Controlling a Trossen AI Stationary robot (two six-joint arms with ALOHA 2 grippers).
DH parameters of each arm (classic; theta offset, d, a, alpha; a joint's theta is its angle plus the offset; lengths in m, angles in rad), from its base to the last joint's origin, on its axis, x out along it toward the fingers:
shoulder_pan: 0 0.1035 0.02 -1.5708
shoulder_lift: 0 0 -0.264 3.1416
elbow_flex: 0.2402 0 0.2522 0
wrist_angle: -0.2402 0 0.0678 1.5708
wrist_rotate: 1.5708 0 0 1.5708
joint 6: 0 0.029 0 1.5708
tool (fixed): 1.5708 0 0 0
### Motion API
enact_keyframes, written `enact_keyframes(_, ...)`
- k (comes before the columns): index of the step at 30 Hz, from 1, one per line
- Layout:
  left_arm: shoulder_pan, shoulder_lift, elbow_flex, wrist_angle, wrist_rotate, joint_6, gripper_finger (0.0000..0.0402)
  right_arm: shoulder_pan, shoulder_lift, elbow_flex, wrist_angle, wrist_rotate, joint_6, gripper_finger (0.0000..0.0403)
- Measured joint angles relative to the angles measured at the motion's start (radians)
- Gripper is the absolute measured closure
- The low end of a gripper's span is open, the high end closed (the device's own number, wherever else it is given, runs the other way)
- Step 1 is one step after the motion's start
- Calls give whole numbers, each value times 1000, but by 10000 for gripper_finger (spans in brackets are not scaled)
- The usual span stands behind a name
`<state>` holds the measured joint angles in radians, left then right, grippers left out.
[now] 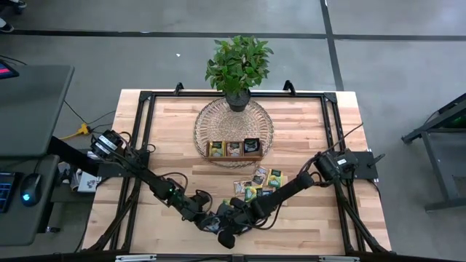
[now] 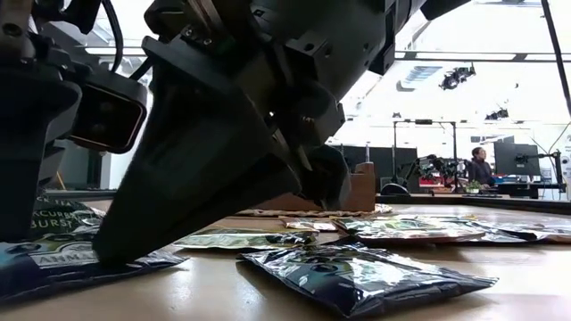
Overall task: Pick & Place Tea
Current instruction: Put the violet tea bag into the right section of the wooden organizer
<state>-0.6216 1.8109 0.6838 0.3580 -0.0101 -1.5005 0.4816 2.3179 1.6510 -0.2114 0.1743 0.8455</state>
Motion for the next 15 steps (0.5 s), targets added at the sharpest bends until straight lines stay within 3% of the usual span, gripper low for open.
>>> enact_keyframes(15,1,-79,2,-62,-54,274,401,-39,-217,1,-123,-43,-131,399)
